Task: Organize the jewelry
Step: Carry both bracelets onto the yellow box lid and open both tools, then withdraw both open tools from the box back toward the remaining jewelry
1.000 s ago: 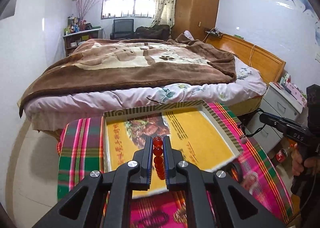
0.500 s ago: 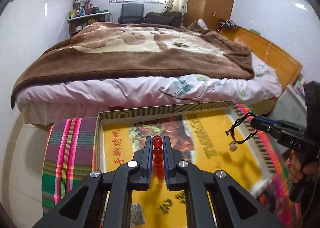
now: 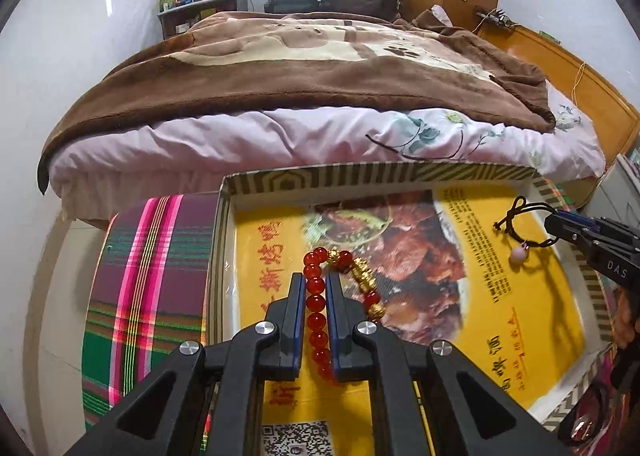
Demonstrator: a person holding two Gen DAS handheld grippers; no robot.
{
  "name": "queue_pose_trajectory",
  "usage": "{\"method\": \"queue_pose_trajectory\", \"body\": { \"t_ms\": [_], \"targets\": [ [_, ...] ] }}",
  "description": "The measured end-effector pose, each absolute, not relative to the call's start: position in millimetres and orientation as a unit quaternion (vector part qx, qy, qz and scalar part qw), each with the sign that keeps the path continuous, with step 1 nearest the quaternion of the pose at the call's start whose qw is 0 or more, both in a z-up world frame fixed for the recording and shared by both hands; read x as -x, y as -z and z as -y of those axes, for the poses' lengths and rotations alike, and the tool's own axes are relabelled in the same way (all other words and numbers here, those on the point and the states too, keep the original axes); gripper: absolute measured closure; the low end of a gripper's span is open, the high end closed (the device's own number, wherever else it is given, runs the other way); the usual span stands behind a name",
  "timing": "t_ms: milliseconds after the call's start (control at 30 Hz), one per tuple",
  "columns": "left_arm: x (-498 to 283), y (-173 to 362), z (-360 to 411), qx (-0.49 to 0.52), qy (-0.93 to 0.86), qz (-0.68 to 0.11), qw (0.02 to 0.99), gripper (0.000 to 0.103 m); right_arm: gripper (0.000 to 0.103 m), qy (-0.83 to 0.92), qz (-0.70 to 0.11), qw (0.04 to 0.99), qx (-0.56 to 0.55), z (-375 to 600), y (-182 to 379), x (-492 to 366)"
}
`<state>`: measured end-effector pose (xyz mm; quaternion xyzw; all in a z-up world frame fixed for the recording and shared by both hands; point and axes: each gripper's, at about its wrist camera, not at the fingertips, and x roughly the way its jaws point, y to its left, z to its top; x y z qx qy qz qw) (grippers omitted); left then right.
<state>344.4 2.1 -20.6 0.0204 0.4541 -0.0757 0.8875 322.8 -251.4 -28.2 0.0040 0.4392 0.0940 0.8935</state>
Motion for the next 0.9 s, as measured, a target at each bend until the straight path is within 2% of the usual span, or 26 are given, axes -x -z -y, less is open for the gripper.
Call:
{"method": "queue_pose_trajectory", "body": {
  "t_ms": [233,267,333,400,467,500,533,567,900],
  "targets": [
    [-345,27,-3,-0.018,0.072,-0.463,0.883,0.091,0.078,-0.080,-0.442,0.893,0.026,245,29,-322],
    [-345,27,-3,-0.020,0.073,-0.463,0.883,0.088,0.078,-0.079,-0.442,0.893,0.028,244,30,-322],
    [-344,27,0,-0.028,0.070,-0.464,0.883,0.064,0.078,-0.075,-0.442,0.893,0.029,244,30,-323],
    [-342,26,-1,-0.023,0.071,-0.460,0.885,0.057,0.077,-0.073,-0.440,0.895,0.027,245,28,-321],
    [-339,24,-2,-0.016,0.072,-0.459,0.885,0.056,0.071,-0.071,-0.436,0.897,0.025,245,26,-319],
    [-337,23,-2,-0.017,0.069,-0.459,0.886,0.052,0.064,-0.072,-0.433,0.898,0.025,244,24,-317],
    [-336,22,-3,-0.017,0.067,-0.458,0.886,0.046,0.061,-0.076,-0.430,0.899,0.024,244,23,-316],
    [-333,21,-3,-0.015,0.065,-0.457,0.887,0.043,0.058,-0.080,-0.428,0.900,0.022,243,21,-314],
    [-294,0,-2,-0.008,0.063,-0.434,0.899,0.033,0.057,-0.097,-0.402,0.910,0.008,240,1,-287]
  ]
}}
